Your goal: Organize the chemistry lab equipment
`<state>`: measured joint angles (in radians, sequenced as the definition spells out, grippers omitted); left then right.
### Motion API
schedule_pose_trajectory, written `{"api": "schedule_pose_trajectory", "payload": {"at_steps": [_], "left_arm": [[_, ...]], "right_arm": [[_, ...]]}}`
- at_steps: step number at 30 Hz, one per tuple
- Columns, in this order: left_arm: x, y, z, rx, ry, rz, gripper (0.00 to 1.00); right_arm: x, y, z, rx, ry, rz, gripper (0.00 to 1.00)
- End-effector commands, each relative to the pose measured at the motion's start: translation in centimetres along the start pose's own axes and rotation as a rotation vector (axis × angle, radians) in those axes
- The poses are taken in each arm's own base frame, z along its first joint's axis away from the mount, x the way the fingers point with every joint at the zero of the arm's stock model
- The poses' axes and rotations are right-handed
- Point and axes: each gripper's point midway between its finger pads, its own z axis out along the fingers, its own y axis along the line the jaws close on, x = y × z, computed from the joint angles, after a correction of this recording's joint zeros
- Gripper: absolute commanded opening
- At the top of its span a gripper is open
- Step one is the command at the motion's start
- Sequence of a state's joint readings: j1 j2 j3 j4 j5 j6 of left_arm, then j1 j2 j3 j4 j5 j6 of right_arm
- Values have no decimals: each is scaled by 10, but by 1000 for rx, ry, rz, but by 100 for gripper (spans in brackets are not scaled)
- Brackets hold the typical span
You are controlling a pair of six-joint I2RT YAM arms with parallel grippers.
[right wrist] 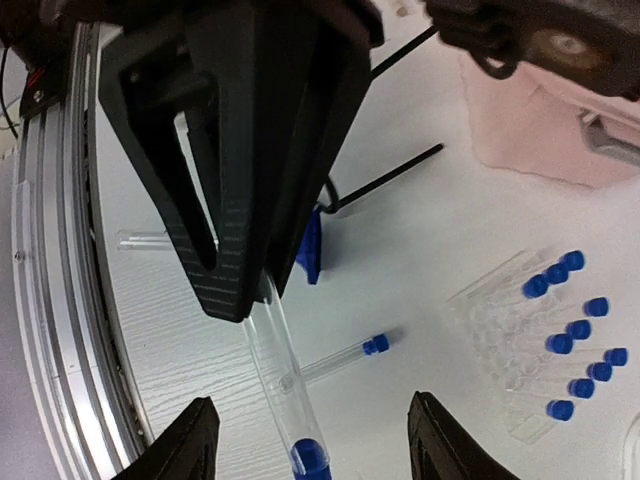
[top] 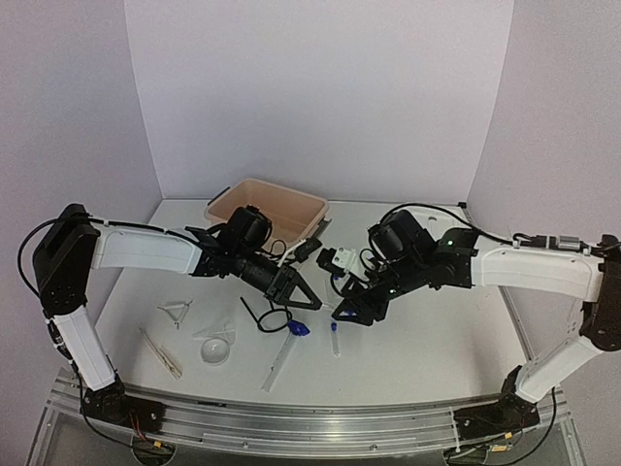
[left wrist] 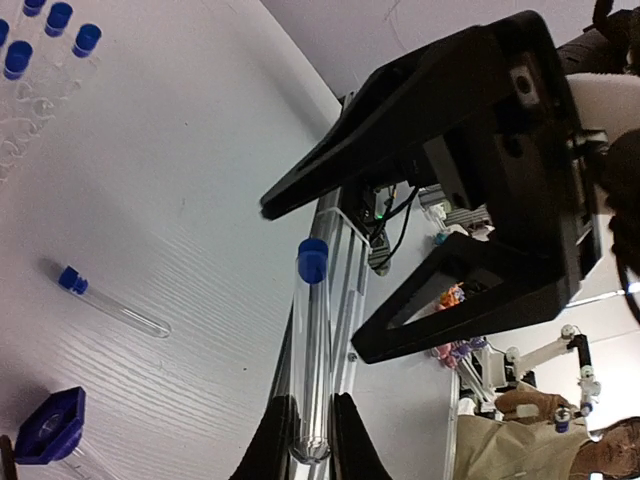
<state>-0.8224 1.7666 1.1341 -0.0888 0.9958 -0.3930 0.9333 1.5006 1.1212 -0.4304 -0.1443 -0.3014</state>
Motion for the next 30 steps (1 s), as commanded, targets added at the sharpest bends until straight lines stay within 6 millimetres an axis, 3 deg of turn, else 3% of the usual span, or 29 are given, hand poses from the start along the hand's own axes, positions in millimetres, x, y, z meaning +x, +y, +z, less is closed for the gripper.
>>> {"api": "schedule_pose_trajectory", "payload": {"at_steps": [1,5,8,12,17,30], "left_arm": [[-51,-18,-26,-125,-267,215,0],[-78,-47,-59,-145,-534,373,0],[-86,-67,-78,-126,-666,454,0],[-89,-86,-94,-97,-770,534,0],[-81,-112,-110,0,-863,620,0],[-71,-129,-121,48,-902,650,0]], "right_arm": [[-69,-30,-72,205,-327,237,65],[-82,-45,-127,268,-579,552,82],[-81,-45,-142,229,-693,700,88],[-95,-29,-140,85,-704,740,88],[-122,-20,-137,-72,-740,781,77],[-164,-20,-126,-227,-872,770,51]]}}
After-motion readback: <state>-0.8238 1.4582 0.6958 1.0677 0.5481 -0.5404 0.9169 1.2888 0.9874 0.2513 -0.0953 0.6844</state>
